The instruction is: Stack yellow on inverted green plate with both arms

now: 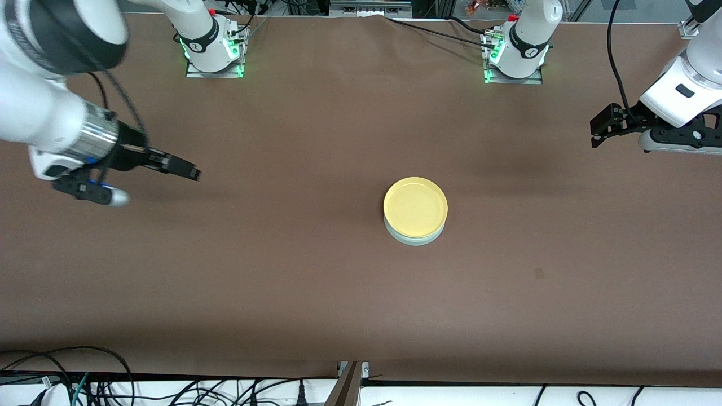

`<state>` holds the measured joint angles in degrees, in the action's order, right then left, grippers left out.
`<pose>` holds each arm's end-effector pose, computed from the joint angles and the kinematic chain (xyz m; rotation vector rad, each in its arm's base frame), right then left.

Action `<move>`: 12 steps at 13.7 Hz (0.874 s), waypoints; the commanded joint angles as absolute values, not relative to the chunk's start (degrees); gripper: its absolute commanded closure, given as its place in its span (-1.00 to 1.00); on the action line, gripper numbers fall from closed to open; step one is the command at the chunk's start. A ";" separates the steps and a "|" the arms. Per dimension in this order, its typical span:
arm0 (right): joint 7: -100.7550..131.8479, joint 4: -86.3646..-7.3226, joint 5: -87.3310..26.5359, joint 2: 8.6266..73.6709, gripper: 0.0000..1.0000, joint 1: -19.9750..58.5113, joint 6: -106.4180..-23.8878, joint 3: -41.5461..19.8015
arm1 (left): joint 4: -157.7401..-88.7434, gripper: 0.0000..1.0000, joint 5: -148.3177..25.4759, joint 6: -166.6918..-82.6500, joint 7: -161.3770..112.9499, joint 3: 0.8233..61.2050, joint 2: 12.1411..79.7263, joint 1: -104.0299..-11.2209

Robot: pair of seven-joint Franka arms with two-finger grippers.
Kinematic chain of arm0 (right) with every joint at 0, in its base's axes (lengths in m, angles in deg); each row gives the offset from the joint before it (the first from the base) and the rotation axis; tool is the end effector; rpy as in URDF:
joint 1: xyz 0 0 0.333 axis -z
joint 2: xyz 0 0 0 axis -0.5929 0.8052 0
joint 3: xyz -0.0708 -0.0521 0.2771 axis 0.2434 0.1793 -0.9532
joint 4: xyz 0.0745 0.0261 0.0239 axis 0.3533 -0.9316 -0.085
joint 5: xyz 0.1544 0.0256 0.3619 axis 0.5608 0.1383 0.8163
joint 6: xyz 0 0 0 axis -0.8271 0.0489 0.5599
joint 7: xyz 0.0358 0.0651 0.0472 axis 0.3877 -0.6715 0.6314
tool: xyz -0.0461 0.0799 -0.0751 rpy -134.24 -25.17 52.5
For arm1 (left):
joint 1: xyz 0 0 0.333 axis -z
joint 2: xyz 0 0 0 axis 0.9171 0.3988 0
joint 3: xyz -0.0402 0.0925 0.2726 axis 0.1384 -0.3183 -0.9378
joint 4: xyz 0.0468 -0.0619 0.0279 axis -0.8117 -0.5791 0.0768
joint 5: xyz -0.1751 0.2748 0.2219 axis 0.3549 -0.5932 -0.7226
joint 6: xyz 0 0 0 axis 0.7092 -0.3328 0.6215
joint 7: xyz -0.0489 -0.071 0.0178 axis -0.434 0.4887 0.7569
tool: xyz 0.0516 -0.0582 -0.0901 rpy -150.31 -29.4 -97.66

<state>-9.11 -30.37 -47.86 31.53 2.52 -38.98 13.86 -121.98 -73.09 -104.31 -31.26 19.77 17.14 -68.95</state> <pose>0.6030 0.1107 0.5268 -2.9108 0.4127 0.1956 0.5473 -0.0399 0.5588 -3.0856 0.1455 -0.0409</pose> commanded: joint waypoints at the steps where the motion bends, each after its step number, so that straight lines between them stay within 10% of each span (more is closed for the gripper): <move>1: -6.11 -33.42 -54.73 25.35 -1.00 13.47 -37.08 1.40 | -119.86 -1.00 -73.14 -102.78 -31.37 19.90 18.29 -68.87; 5: 1.71 -39.93 -59.95 16.38 -1.00 25.01 -36.55 -9.02 | -119.77 -1.00 -73.05 -102.78 -31.37 19.81 18.29 -68.96; 12: 8.40 -37.73 -64.17 17.16 -1.00 25.12 -36.10 -9.47 | -119.59 -1.00 -72.96 -102.17 -31.63 19.81 19.26 -69.14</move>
